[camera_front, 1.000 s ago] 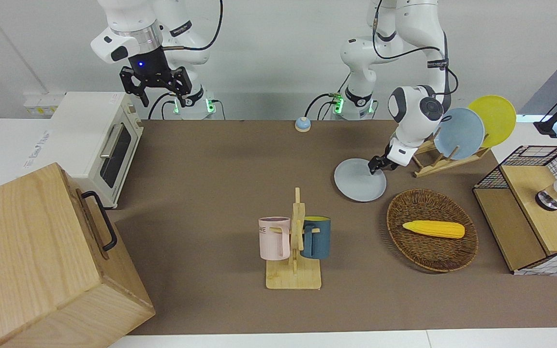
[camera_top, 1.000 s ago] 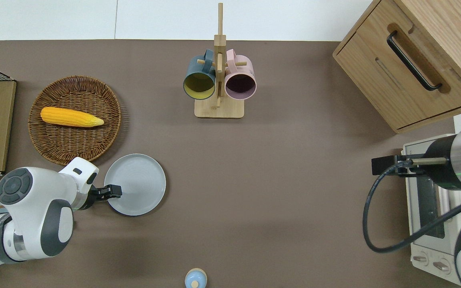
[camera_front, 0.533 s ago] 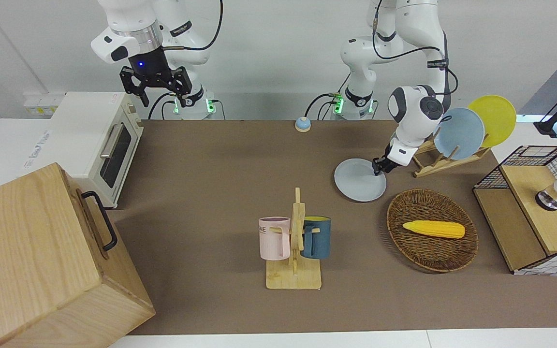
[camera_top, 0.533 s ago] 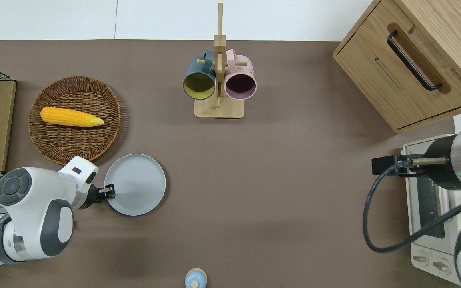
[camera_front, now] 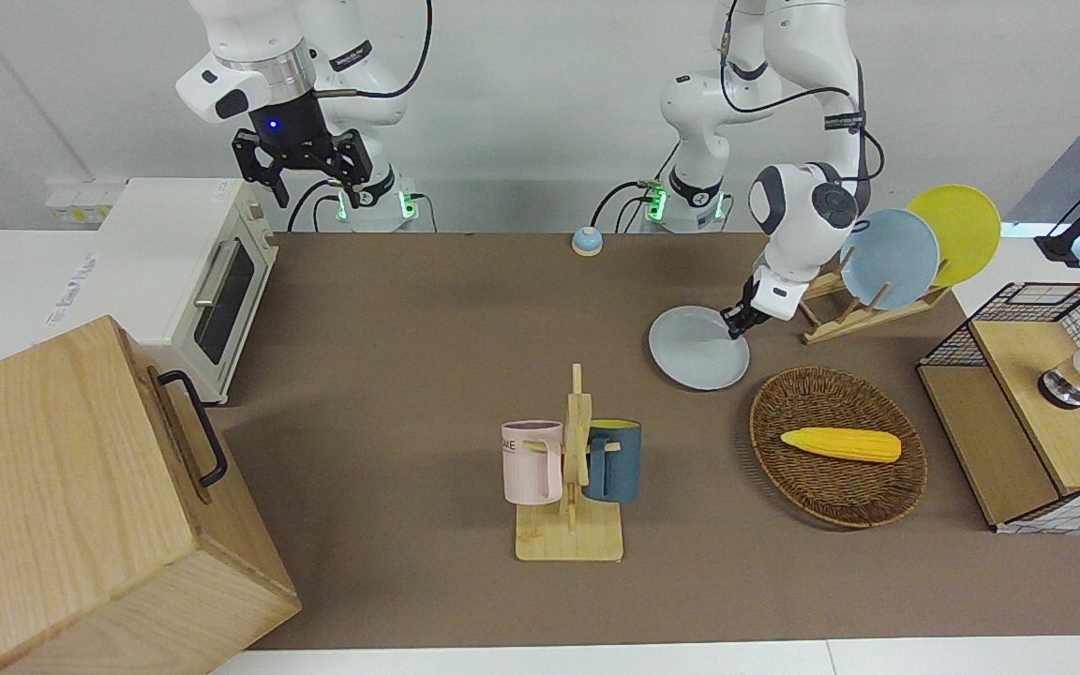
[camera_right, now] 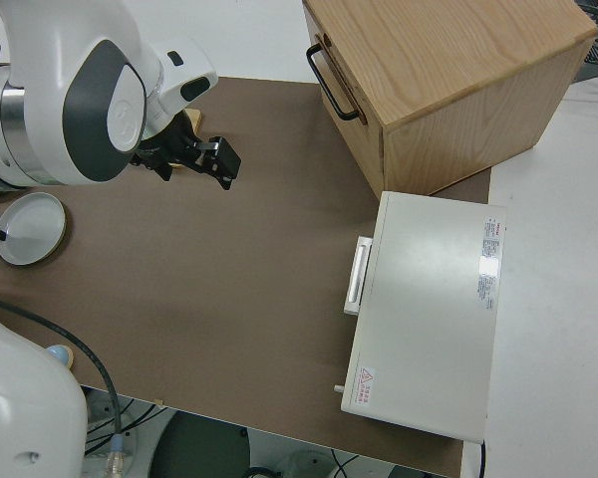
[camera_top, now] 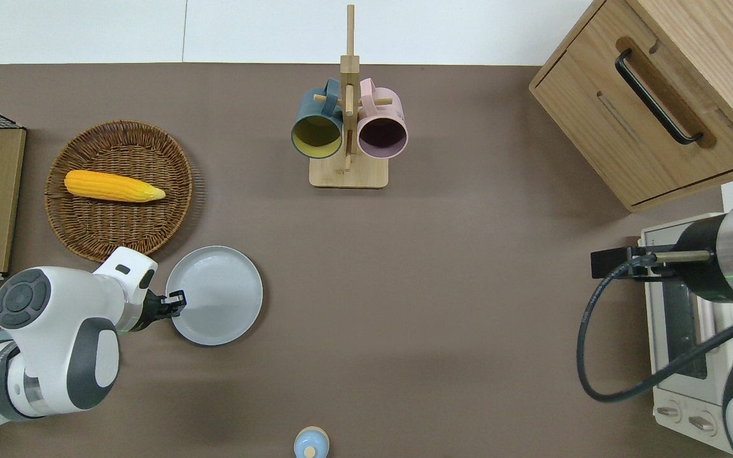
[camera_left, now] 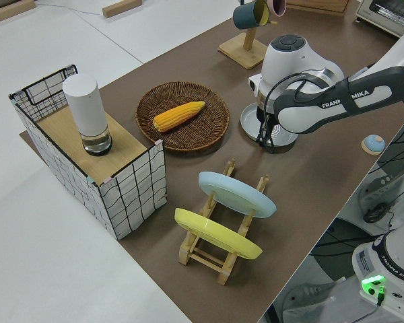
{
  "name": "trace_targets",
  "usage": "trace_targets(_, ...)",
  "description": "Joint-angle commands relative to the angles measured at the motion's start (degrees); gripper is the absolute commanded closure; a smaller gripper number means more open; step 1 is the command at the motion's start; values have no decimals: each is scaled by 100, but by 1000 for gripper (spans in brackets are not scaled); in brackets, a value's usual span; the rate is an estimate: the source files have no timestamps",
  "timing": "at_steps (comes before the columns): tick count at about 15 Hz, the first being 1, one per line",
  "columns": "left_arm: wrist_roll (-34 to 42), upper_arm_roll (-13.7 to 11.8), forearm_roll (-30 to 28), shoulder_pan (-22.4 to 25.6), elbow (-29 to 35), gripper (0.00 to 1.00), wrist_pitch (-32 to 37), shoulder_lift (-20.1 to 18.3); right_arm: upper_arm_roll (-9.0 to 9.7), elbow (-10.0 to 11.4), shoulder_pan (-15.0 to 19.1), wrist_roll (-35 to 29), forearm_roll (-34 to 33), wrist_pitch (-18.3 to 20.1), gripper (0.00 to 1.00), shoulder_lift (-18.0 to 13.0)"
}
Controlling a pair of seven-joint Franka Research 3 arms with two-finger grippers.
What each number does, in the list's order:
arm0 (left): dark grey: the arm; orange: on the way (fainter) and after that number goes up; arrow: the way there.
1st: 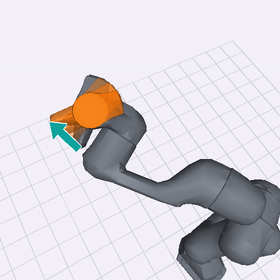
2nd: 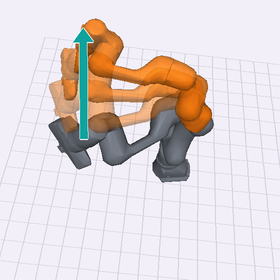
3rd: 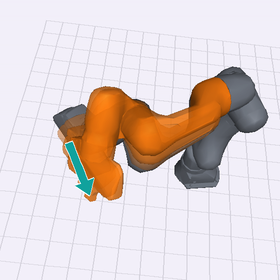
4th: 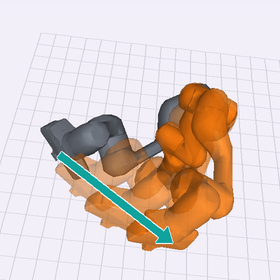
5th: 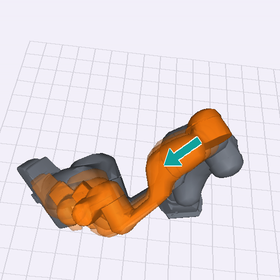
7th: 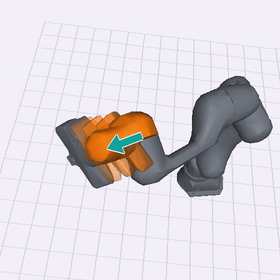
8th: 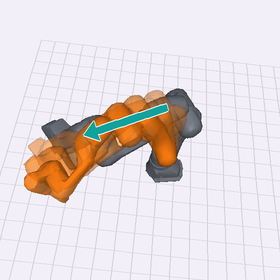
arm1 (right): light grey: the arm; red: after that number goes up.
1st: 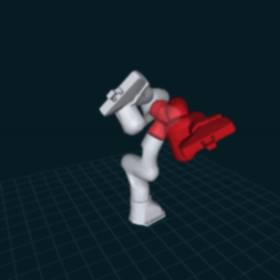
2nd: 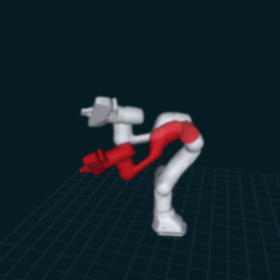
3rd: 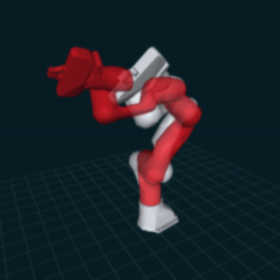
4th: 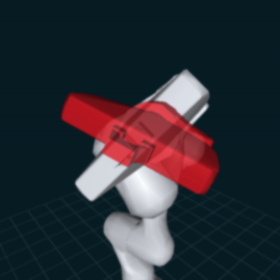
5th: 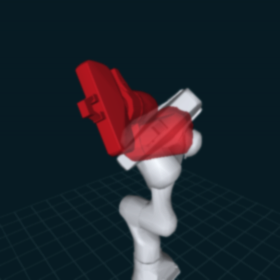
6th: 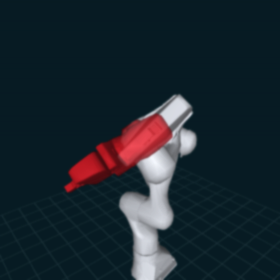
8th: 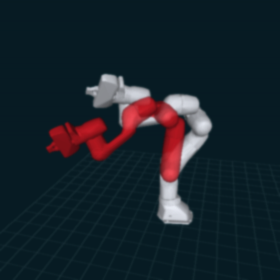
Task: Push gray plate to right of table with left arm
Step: 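Push the gray plate with the left gripper across the table away from the basket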
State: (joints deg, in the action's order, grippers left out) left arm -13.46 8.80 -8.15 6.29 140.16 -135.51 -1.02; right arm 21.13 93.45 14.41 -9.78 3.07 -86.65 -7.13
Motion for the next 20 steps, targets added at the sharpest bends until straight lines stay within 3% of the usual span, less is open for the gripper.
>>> trace_targets(1,-306,156,-64,-101,116,1000,-168,85,84,156,142,-59,123,-1,5,-157)
trace_targets(5,-877,656,-73,-110,116,1000,-168,93,84,156,142,-59,123,-1,5,-157)
trace_targets(11,-1000,1070,-494,-216,116,1000,-168,111,84,156,142,-59,123,-1,5,-157)
trace_targets(20,-2573,1984,-600,-356,116,1000,-335,111,84,156,142,-59,123,-1,5,-157)
